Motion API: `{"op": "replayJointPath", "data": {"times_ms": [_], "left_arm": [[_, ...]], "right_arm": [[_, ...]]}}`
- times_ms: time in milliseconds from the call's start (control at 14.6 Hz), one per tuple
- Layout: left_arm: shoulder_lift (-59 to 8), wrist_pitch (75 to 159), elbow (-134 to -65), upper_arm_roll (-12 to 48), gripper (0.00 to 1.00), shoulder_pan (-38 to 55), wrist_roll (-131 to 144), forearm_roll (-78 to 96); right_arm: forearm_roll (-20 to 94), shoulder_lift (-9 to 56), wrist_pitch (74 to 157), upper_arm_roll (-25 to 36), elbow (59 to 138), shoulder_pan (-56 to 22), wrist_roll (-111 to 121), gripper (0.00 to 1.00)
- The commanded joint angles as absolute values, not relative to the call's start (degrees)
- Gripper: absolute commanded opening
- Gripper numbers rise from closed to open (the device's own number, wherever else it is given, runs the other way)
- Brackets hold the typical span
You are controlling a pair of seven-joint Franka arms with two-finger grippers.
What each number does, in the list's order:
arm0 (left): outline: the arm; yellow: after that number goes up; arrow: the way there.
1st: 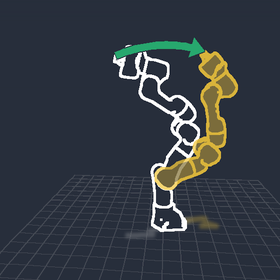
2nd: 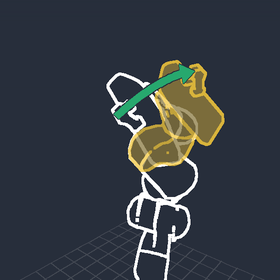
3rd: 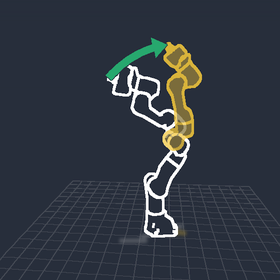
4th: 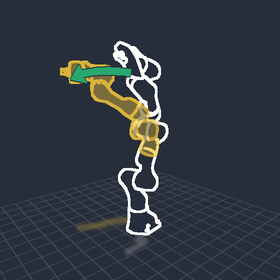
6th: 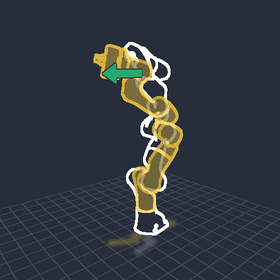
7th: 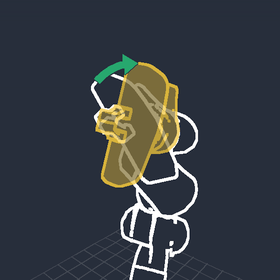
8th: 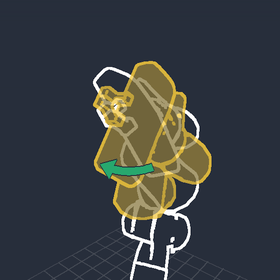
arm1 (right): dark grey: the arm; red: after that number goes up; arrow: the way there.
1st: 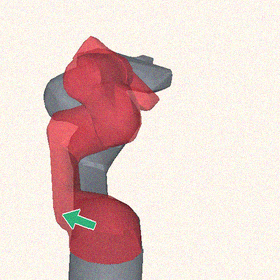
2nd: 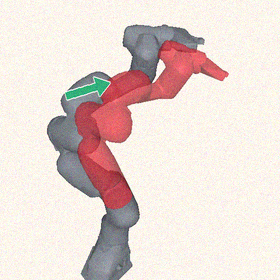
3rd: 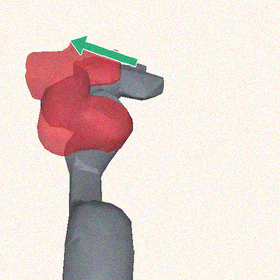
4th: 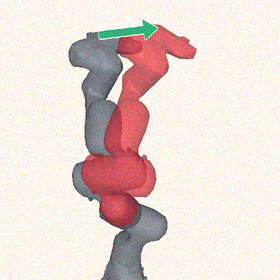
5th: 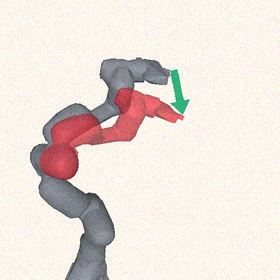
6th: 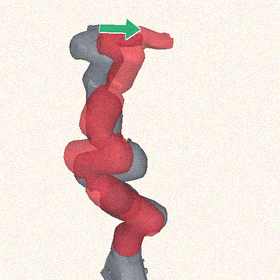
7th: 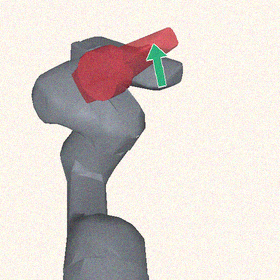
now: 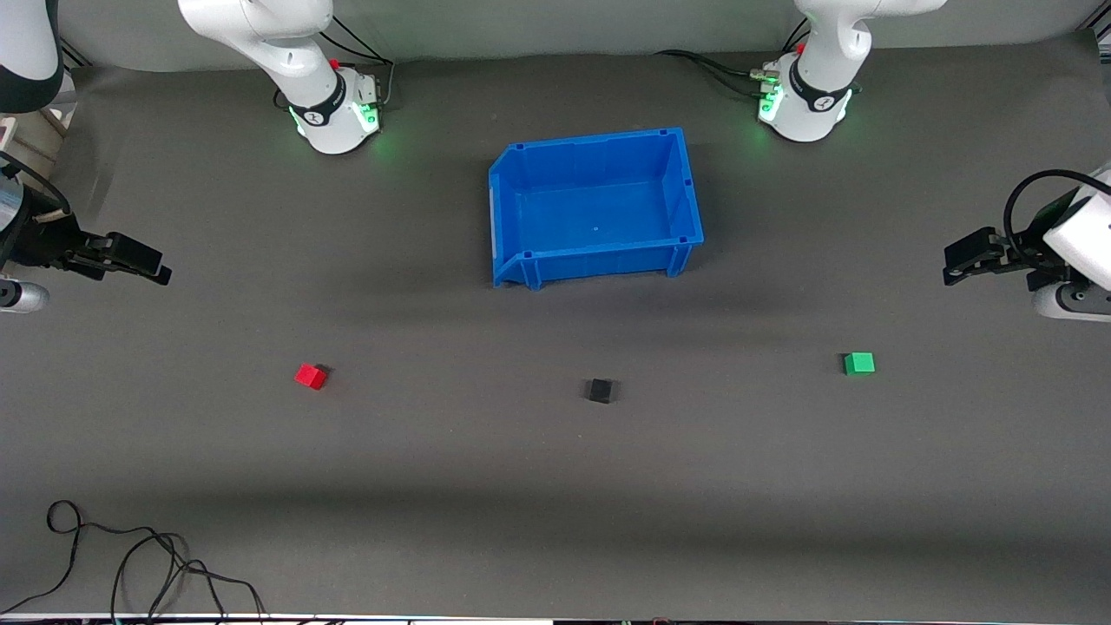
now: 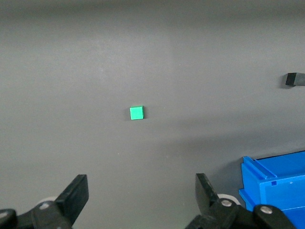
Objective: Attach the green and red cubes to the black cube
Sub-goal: 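Reach the right gripper to the red cube while the left gripper reaches green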
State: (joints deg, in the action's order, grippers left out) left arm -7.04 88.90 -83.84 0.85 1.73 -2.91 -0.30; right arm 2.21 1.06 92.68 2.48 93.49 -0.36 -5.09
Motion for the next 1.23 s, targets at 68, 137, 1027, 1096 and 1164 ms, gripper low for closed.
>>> {"op": "replayJointPath", "data": {"times_ms": [68,137,1027,1096,1164], "left_arm": [[-5.8,88.24,-84.55,0.62,1.0,1.85,-3.16,0.18],[-5.89,88.07,-84.46,0.62,1.0,1.85,-3.08,0.18],[-7.11,85.08,-85.25,0.44,1.0,-5.09,49.08,7.72],[-7.38,85.17,-85.95,0.44,1.0,-6.14,53.31,9.56],[-7.21,85.86,-87.52,0.44,1.0,-7.46,55.35,11.15]], "right_arm": [[1.58,0.53,93.08,2.64,93.78,-0.79,-5.1,0.99],[1.5,0.53,93.08,2.64,93.69,-0.79,-5.18,0.99],[1.93,4.47,95.97,2.46,93.96,-1.49,-6.33,1.0],[1.93,5.79,97.28,2.46,94.3,-1.76,-6.33,1.0],[1.93,7.11,99.21,2.55,95.18,-1.84,-6.33,0.99]]}}
